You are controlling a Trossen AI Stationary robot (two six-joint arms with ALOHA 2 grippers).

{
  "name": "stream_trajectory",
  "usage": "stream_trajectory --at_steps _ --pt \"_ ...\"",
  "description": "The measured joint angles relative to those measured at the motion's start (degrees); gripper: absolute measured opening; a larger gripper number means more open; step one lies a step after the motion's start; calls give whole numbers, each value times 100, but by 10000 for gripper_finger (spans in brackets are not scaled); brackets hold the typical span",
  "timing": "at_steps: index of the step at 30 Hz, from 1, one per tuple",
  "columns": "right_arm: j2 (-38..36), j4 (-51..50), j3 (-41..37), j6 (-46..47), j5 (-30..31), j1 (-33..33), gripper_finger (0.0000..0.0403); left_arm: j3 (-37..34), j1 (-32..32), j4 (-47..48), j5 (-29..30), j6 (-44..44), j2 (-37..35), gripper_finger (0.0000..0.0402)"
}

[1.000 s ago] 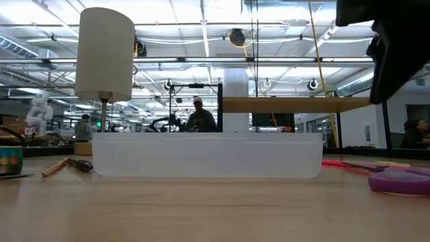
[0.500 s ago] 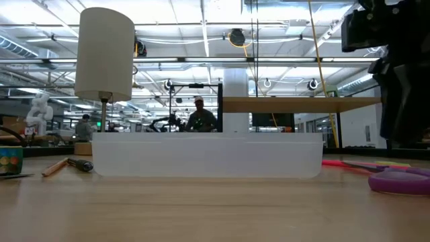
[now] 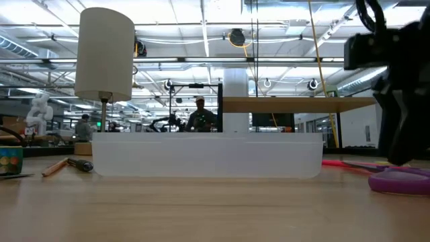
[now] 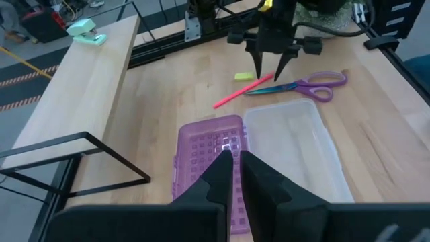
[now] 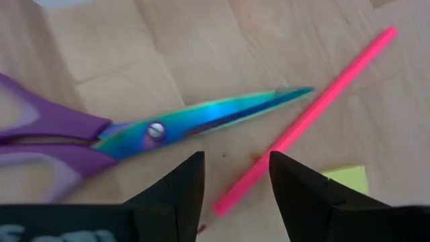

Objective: Pack school essentials
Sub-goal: Put the pink pencil into the violet plastic pencil case

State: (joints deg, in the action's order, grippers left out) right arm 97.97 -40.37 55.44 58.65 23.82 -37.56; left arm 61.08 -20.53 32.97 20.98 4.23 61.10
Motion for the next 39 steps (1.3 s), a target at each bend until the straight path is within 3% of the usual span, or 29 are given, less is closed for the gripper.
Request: stream_trajectory --at_steps 21,39 --pt "-28 502 -577 939 -153 79 159 0 0 -10 1 57 0 33" --pt "-11 584 -849 2009 -431 83 41 0 0 -15 4 44 0 33"
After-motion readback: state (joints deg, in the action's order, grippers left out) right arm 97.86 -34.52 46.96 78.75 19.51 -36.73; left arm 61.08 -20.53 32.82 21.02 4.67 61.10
